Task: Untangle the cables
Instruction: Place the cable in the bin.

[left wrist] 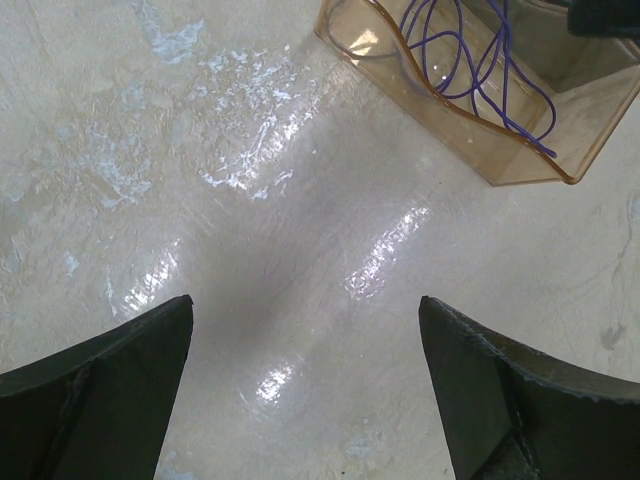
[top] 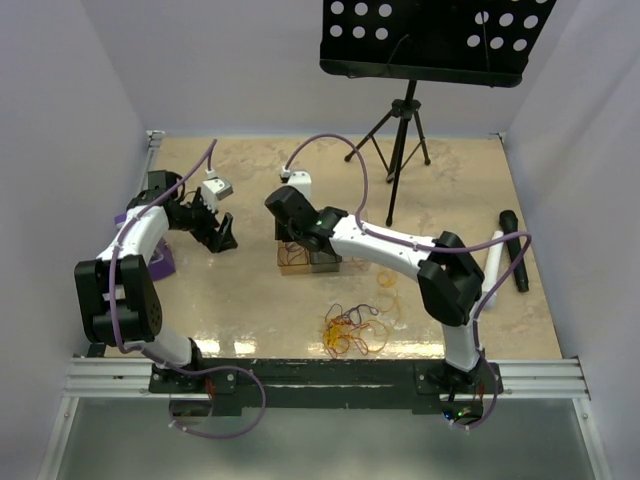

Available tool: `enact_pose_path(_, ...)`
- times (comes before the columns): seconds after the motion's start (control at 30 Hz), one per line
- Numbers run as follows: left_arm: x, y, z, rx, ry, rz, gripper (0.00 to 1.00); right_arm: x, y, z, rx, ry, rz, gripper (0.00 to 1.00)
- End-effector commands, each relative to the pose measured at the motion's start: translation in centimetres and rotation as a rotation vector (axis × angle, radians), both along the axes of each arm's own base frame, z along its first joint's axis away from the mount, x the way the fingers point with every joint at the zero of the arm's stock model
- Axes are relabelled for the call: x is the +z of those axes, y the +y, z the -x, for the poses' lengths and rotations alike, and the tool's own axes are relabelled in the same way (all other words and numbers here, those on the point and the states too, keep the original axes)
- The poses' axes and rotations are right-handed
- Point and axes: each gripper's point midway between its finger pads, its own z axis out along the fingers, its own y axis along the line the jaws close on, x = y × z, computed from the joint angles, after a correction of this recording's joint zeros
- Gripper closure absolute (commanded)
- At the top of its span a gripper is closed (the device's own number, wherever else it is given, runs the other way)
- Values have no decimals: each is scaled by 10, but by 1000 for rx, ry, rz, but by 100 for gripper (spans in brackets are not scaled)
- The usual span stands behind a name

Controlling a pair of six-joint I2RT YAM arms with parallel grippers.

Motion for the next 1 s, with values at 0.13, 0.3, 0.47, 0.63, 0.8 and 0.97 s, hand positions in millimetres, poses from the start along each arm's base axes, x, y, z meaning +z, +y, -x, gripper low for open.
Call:
enact_pose_path(0.13,22,-8,0,-33,-79,21,0,-20,24,21,84,52,-61,85)
enact_pose_path(0.3,24,-31,12,-95,-101,-6,0,-10,9,24,49,48,-83,62)
enact_pose_path(0.47,24,-60,22,-153,-97,-5,0,30,-47,12,-89,-18,-100,50)
enact_pose_path(0.63,21,-72,29,-178,-77,12,0,32,-142,-3,-312,-36,-103,42)
enact_pose_path(0.8,20,-74,30,-178,-73,9,0,24,-221,-17,-499,-57,-119,40)
enact_pose_path(0.97,23,-73,28,-173,-78,3,0,-11,-247,-24,-552,-5,-117,40)
